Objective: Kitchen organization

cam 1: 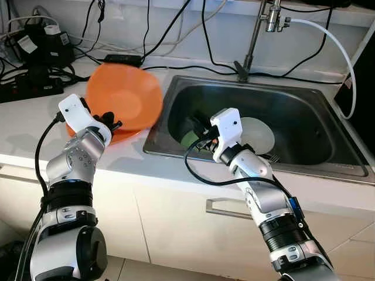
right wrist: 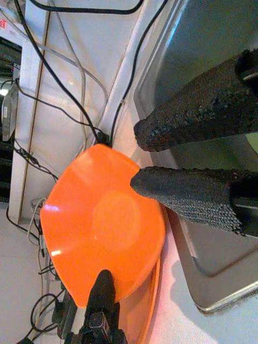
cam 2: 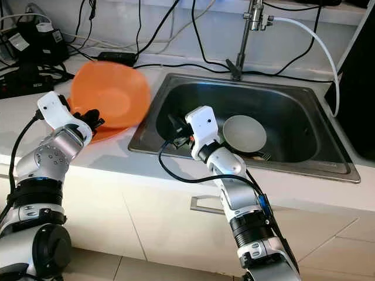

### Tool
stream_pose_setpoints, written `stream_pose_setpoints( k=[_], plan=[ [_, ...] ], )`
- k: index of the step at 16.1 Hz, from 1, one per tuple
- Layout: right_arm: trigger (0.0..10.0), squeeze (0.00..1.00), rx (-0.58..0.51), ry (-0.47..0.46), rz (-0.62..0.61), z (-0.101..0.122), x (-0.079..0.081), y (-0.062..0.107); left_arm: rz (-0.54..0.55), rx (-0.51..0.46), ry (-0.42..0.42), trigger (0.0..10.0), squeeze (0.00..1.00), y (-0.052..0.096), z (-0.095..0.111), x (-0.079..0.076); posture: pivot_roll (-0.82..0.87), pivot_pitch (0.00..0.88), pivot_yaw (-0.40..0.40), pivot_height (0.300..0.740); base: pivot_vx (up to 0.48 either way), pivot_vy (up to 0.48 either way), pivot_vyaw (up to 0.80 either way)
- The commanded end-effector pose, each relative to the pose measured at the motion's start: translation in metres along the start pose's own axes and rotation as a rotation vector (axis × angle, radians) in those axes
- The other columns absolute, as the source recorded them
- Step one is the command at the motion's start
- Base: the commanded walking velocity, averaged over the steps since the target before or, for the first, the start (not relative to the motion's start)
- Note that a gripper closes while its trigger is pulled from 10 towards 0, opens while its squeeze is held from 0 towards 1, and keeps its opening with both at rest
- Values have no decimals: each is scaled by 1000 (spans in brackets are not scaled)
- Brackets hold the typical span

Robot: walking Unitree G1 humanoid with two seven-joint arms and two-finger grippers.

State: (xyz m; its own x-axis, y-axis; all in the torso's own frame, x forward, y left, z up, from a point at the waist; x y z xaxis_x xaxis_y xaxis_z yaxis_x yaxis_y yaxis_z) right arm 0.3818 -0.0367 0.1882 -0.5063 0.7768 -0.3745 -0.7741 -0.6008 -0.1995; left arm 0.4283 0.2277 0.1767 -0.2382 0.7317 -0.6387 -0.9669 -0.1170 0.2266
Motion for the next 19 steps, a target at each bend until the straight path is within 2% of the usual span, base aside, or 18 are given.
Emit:
stream_pose_setpoints(
  k=[1,5,8,13,16,19],
  plan=[
    [10000,0,0,5,-10,2,-4,-2,6,-14,-4,0,0,0,0,0,112,0,-2,740,0,0,0],
    [10000,0,-2,4,-11,2,-4,-2,2,-51,-19,0,0,1,6,-3,113,0,-2,740,0,0,0],
    [10000,0,-1,4,-19,2,-5,-2,-30,-150,8,0,0,4,23,-9,113,0,-7,740,0,0,0],
    [10000,0,3,-5,-44,1,-9,-3,-180,-265,18,0,0,15,41,-38,113,0,-6,740,0,0,0],
    [10000,0,13,-24,-81,-1,-14,-3,-234,-277,-1,0,0,19,38,-51,113,0,-7,740,0,0,0],
    [10000,0,14,-53,-117,-1,-21,-3,-344,-329,-26,0,0,28,44,-73,113,0,-4,740,0,0,0]
  ],
)
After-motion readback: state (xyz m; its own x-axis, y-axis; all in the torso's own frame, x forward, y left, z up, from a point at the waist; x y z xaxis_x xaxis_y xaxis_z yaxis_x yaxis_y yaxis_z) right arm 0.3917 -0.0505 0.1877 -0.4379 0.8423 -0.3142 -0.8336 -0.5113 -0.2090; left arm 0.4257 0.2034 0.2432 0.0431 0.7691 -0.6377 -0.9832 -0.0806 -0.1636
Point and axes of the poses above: a point about 5 cm out from each wrist's last joint towards the gripper, its own y axis pointing back from the gripper into the wrist, its own z axis along the axis of the wrist's last joint, x = y × z, the point moved 5 cm from there along -y, pointing out of the wrist towards the gripper, and after that the axes turned 12 degrees about y, right-handed, at the moved point
